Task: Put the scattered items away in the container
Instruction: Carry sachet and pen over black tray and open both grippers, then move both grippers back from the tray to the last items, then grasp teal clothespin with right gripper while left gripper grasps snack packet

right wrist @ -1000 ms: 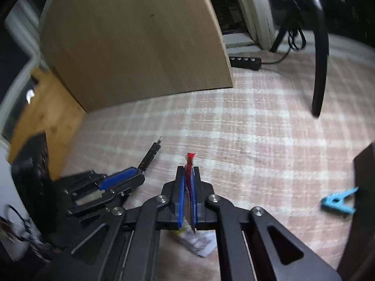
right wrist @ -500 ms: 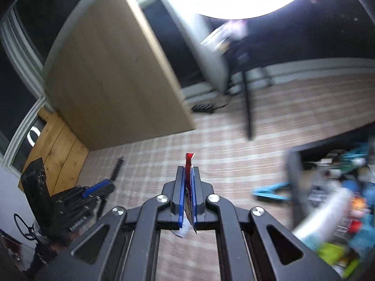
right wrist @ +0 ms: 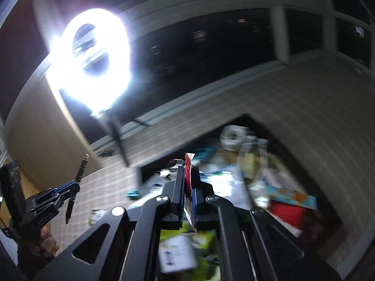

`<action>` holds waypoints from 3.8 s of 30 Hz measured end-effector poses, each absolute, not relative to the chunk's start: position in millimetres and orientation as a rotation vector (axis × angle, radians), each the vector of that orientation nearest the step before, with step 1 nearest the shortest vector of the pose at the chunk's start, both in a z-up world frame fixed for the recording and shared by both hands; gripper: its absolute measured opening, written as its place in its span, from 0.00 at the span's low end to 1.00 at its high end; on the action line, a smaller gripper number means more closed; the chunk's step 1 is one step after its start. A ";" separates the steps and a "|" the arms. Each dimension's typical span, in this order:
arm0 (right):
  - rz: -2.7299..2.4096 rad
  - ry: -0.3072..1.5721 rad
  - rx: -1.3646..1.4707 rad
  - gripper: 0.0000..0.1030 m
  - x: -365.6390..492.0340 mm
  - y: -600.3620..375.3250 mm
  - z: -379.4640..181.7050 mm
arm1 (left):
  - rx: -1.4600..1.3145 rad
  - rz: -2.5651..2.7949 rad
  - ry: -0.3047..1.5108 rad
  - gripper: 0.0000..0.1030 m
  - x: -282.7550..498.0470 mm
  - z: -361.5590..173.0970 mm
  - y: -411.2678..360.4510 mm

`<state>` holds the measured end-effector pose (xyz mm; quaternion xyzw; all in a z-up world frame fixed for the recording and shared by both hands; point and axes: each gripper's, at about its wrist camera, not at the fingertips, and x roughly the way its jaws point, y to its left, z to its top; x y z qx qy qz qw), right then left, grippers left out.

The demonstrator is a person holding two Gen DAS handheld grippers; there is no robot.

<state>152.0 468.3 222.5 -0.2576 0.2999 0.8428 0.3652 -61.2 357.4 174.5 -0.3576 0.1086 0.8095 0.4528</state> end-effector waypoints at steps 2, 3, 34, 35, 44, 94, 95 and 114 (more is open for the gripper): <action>2.129 0.776 -0.647 0.05 169.3 473.3 220.3 | -0.867 1.950 0.281 0.10 -48.0 177.0 379.7; 2.114 0.784 -0.638 0.05 179.7 475.5 218.8 | -0.860 1.934 0.287 0.10 -42.5 178.0 388.0; 2.164 0.828 -0.616 0.41 154.5 496.9 222.0 | -0.777 1.989 0.390 0.36 -68.5 191.3 388.4; 2.179 0.825 -0.628 0.41 150.6 493.3 222.6 | -0.776 2.007 0.400 0.36 -71.1 189.6 376.8; 2.447 0.802 -0.811 0.41 75.8 417.6 213.8 | -0.893 2.129 0.428 0.36 -92.5 154.7 267.6; 2.165 0.716 -1.071 0.17 -136.9 391.9 71.2 | -1.088 2.075 0.367 0.39 -125.1 25.3 233.5; 2.177 0.723 -1.072 0.11 -135.3 392.5 70.9 | -1.089 2.077 0.360 0.37 -125.5 25.6 232.3; 2.577 0.266 -1.563 0.28 -161.4 367.9 125.6 | -1.137 2.047 0.289 0.21 -129.7 27.7 215.4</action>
